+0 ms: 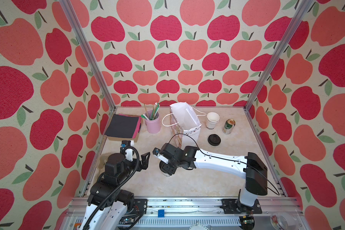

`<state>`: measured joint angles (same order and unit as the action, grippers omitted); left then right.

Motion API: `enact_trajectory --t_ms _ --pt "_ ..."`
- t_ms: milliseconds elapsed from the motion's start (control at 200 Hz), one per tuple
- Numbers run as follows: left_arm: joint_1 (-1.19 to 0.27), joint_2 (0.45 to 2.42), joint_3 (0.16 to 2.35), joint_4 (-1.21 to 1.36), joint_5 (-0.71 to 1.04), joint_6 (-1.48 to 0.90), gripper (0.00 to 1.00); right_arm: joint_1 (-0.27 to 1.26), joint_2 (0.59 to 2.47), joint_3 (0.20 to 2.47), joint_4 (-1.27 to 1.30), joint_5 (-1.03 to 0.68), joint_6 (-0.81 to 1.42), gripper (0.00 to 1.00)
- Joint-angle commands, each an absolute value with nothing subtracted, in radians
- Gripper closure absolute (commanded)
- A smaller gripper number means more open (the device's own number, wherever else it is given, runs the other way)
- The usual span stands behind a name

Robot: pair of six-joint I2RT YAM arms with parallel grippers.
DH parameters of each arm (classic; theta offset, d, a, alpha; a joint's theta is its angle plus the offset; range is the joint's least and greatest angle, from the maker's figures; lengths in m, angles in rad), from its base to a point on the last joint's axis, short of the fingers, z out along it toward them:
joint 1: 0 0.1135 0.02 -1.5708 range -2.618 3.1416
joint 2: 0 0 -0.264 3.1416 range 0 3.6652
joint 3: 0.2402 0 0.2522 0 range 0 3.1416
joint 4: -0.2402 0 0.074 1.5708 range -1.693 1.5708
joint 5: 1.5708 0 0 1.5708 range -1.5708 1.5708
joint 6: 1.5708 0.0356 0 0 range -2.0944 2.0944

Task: Pack the takeout coffee
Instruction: 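Lift the lidded cup with the right gripper toward the loose lid while left withdraws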

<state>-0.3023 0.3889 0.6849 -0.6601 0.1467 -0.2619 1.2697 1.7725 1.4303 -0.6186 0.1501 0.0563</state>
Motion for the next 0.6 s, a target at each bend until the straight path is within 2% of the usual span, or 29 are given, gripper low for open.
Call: enact_trajectory --t_ms 0,420,595 --pt "-0.299 0.391 0.675 -0.644 0.153 -0.242 0.01 1.273 1.726 1.390 -0.636 0.200 0.076 0.33" --pt "-0.299 0.400 0.675 -0.644 0.155 -0.244 0.01 1.213 1.512 1.206 -0.642 0.262 0.163 0.35" --pt "-0.299 0.402 0.673 -0.644 0.155 -0.245 0.01 1.125 1.371 1.096 -0.643 0.271 0.203 0.36"
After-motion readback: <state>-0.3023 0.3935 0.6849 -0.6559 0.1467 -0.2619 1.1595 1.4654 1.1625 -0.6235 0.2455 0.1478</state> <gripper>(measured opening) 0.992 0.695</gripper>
